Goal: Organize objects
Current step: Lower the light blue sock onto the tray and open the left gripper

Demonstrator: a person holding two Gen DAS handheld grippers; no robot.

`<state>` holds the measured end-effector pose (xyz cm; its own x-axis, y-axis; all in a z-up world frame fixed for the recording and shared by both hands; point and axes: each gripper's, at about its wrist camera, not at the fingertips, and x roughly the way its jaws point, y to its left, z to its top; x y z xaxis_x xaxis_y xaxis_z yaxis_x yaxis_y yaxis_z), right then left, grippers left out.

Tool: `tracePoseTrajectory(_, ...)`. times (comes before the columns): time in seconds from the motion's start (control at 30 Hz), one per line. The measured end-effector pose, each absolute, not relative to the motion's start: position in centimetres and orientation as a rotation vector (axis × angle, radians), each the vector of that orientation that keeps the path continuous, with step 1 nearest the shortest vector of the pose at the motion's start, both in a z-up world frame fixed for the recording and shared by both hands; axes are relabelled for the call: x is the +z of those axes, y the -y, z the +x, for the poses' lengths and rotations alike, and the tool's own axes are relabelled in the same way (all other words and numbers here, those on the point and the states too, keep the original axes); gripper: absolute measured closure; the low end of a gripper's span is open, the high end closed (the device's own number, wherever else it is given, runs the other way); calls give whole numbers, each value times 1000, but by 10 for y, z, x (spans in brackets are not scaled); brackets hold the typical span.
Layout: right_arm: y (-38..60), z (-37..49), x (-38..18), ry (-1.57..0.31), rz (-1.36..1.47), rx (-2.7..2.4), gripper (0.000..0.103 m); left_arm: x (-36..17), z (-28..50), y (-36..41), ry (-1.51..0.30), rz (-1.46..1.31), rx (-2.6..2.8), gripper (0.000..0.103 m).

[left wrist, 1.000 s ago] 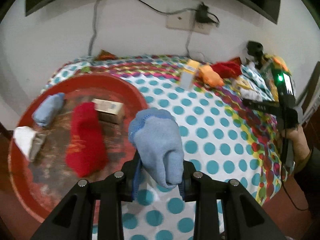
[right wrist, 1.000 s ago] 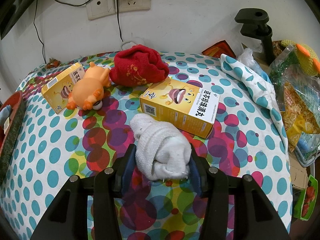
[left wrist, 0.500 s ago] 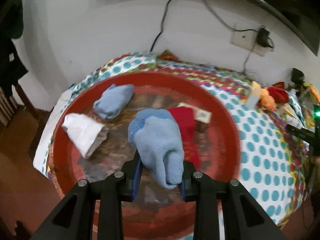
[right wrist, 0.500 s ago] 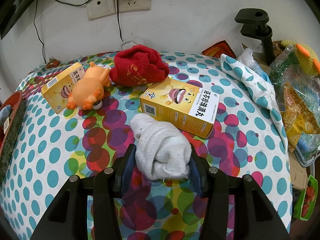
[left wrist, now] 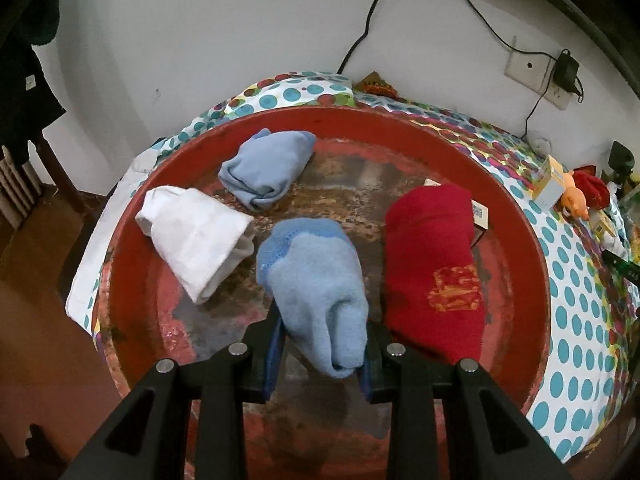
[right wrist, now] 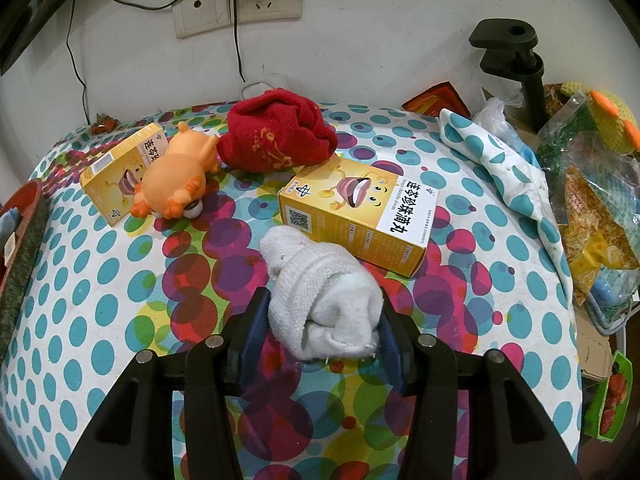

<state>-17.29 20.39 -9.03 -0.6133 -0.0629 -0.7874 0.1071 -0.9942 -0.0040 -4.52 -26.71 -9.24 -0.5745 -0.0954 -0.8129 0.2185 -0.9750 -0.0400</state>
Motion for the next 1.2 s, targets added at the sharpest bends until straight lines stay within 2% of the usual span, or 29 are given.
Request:
tracePoseTrajectory(0.33,-203,-174,-89,-84,1337,-2741,54,-99,-49,279,-196,1344,-2642,73)
tracePoseTrajectory(0.53,-205,-175,-90,-89,1344,-2749,51,-95,-46,281,-184,1315,-2648,69)
tracePoseTrajectory(0.77,-202,-174,-89,-97,1348,-2756,50,-92,-41,287,-280,1368,-2674,65)
tracePoseTrajectory(0.83,-202,-174,-89,-98,1348,-2757,50,-90,-39,289,-292,1363,-2685,58)
tracePoseTrajectory(0.87,-202,-174,-89,-103,1347,-2759,50,-89,-39,290,-288,1363,-2700,49)
tracePoseTrajectory(0.9,-201,-174,-89,-114,1347,-2763,51,-88,-38,290,-275,1358,-2708,46)
tracePoseTrajectory(1.07,-190,-172,-87,-178,1340,-2792,61,-82,-34,290,-244,1346,-2725,43)
tracePoseTrajectory(1.2,-182,-169,-82,-205,1347,-2810,63,-77,-31,294,-230,1326,-2733,43)
